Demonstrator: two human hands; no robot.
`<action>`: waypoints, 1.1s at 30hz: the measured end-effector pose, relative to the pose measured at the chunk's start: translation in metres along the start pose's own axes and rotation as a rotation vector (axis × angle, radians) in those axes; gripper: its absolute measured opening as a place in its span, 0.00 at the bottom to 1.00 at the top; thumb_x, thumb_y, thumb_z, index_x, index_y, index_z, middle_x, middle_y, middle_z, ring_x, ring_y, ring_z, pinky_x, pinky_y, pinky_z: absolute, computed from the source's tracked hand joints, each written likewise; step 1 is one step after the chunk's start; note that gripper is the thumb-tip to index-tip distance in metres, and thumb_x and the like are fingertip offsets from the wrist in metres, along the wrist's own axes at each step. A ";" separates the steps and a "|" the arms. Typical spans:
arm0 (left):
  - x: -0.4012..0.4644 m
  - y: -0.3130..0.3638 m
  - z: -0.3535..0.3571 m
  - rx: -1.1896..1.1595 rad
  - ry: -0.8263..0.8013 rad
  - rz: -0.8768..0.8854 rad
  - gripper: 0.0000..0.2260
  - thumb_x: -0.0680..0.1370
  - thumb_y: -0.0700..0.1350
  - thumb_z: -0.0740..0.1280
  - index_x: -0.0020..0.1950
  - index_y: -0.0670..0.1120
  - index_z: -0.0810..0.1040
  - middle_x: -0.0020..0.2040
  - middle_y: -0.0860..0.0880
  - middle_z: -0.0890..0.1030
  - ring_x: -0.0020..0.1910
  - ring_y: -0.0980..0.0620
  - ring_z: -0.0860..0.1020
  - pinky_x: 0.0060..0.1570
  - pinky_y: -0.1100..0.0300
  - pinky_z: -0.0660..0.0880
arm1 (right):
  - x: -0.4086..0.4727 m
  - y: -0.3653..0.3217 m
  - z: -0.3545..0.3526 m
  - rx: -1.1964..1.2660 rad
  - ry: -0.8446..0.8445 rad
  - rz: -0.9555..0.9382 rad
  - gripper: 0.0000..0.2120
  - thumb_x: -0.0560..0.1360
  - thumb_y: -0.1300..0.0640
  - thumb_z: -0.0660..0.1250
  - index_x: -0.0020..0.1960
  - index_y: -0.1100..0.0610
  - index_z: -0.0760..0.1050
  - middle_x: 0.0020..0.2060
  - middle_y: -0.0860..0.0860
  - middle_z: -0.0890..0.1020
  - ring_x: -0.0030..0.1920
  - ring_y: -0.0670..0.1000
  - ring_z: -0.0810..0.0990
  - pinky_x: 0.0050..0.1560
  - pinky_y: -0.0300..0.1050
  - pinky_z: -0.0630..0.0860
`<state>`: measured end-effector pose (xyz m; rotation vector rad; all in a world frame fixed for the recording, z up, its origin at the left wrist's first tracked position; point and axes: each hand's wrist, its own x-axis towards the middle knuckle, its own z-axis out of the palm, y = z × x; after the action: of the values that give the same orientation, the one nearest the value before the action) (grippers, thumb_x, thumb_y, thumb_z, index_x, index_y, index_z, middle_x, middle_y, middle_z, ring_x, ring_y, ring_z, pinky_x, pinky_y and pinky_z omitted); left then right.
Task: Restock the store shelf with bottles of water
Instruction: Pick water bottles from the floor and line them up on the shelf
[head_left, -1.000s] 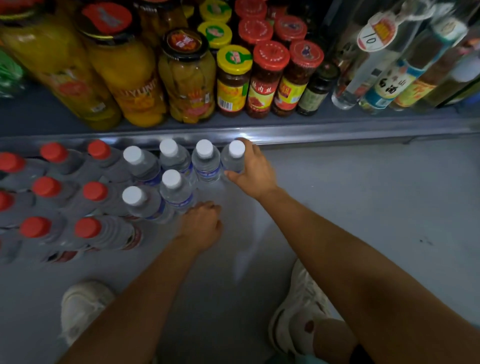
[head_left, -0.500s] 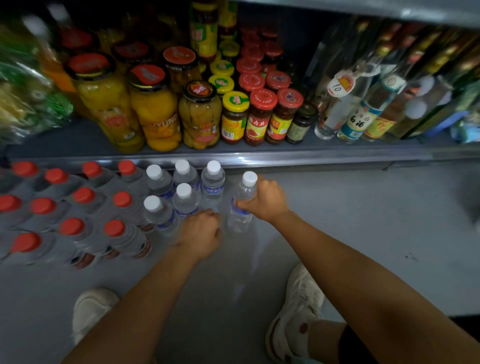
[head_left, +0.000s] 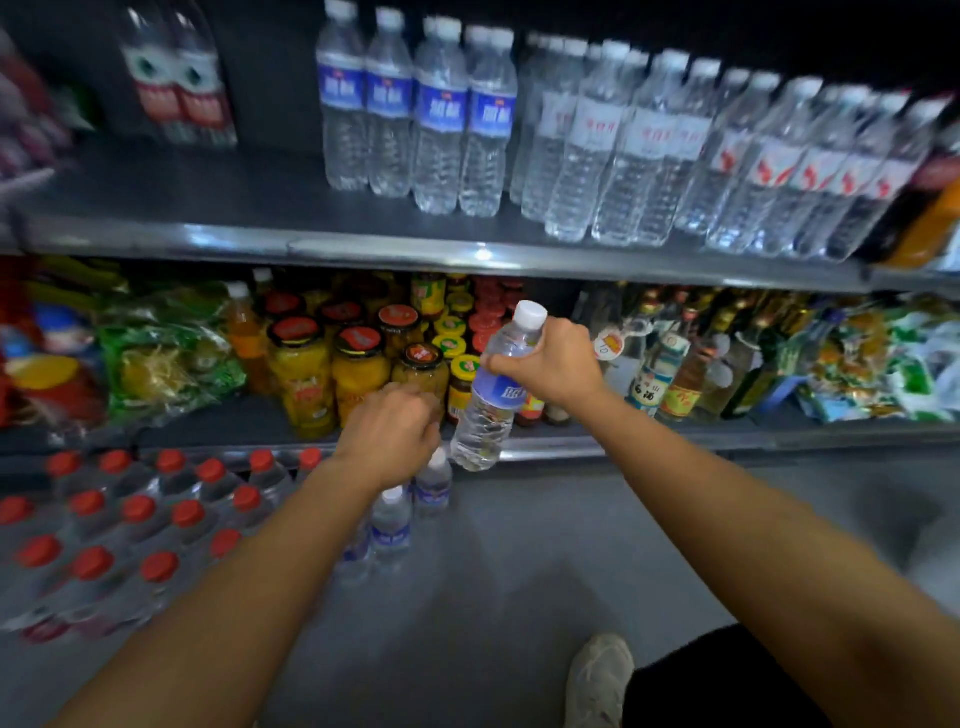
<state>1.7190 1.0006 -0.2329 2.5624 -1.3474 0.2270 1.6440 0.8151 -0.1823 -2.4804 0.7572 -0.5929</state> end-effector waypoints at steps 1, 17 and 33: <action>0.004 0.000 -0.014 0.009 0.031 -0.001 0.11 0.78 0.48 0.60 0.55 0.45 0.77 0.53 0.45 0.77 0.55 0.44 0.74 0.46 0.53 0.72 | 0.006 -0.011 -0.009 0.006 0.021 -0.022 0.17 0.61 0.40 0.76 0.35 0.52 0.78 0.34 0.49 0.82 0.39 0.48 0.81 0.37 0.43 0.76; 0.100 -0.069 -0.144 0.083 0.237 -0.083 0.14 0.78 0.48 0.60 0.60 0.45 0.77 0.56 0.47 0.77 0.59 0.45 0.74 0.54 0.51 0.73 | 0.129 -0.164 -0.065 0.007 0.200 -0.238 0.23 0.62 0.40 0.74 0.28 0.57 0.68 0.24 0.53 0.72 0.27 0.50 0.71 0.26 0.47 0.66; 0.170 -0.153 -0.123 0.118 0.173 -0.123 0.15 0.80 0.49 0.58 0.65 0.47 0.73 0.61 0.50 0.74 0.62 0.50 0.71 0.56 0.57 0.69 | 0.274 -0.227 -0.013 -0.034 0.236 -0.196 0.24 0.63 0.44 0.76 0.29 0.56 0.64 0.27 0.50 0.70 0.31 0.51 0.71 0.24 0.41 0.61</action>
<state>1.9378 0.9844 -0.0939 2.6390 -1.1425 0.5063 1.9335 0.8120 0.0246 -2.5630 0.6161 -0.9640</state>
